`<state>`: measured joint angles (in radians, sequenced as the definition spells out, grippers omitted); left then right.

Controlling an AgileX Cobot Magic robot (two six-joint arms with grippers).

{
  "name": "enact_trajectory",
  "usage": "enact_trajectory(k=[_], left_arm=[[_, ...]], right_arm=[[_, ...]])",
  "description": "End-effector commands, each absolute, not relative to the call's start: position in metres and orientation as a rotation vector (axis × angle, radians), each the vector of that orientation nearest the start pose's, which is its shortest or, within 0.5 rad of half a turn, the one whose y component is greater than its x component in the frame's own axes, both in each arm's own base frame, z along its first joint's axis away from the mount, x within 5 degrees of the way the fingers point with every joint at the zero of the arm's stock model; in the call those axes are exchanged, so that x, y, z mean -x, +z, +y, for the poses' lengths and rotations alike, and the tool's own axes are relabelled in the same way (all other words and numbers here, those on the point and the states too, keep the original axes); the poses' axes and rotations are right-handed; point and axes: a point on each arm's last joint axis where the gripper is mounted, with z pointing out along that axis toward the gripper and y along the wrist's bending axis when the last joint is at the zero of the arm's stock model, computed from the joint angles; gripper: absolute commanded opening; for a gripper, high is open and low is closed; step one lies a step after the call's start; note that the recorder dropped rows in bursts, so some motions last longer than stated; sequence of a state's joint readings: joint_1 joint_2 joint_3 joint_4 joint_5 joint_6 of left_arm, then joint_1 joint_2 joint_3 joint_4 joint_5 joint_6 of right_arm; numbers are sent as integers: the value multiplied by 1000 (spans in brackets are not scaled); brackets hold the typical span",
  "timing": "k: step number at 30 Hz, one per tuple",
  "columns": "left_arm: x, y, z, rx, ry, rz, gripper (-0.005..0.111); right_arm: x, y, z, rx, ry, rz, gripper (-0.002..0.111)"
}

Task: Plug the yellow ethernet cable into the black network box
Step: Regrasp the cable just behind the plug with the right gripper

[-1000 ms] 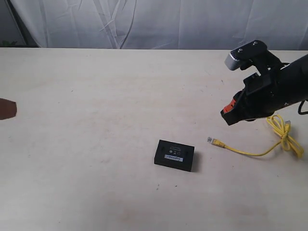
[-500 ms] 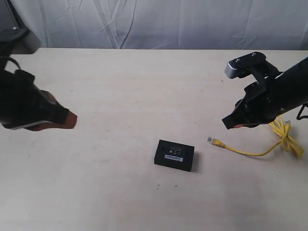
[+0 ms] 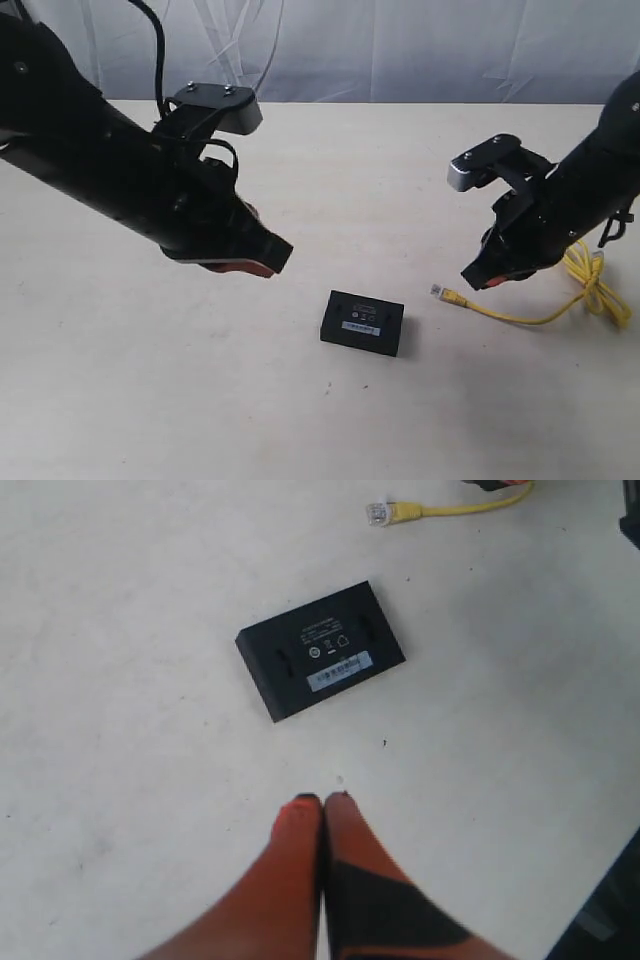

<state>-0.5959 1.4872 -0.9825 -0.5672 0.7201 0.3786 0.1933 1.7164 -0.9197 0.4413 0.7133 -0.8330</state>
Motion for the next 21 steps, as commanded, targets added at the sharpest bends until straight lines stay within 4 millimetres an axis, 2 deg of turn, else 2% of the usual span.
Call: enact_trajectory(k=[1,3,6,7,9,12,18,21], left_arm=[[-230,250,-192,-880,-620,2537,0],[-230,250,-191,-902,-590,2530,0],[-230,250,-190,-903,-587,2528,0],[-231,250,-191,-900,-585,2523,0],[-232,250,-191,-894,-580,2510,0],[-234,252,-192,-869,-584,2489,0],[-237,246,-192,-888,-560,2502,0],[-239,240,-193,-892,-553,2518,0]], right_arm=[[-307,175,80,1207,235,2700,2],[-311,180,76,1379,161,2669,12],[-312,179,78,1633,207,2555,35],[-312,178,81,1657,240,2526,44],[-314,173,83,1634,269,2524,52],[-318,167,87,1595,275,2522,52],[-319,149,101,1720,222,2490,51],[-322,138,100,1731,204,2494,51]])
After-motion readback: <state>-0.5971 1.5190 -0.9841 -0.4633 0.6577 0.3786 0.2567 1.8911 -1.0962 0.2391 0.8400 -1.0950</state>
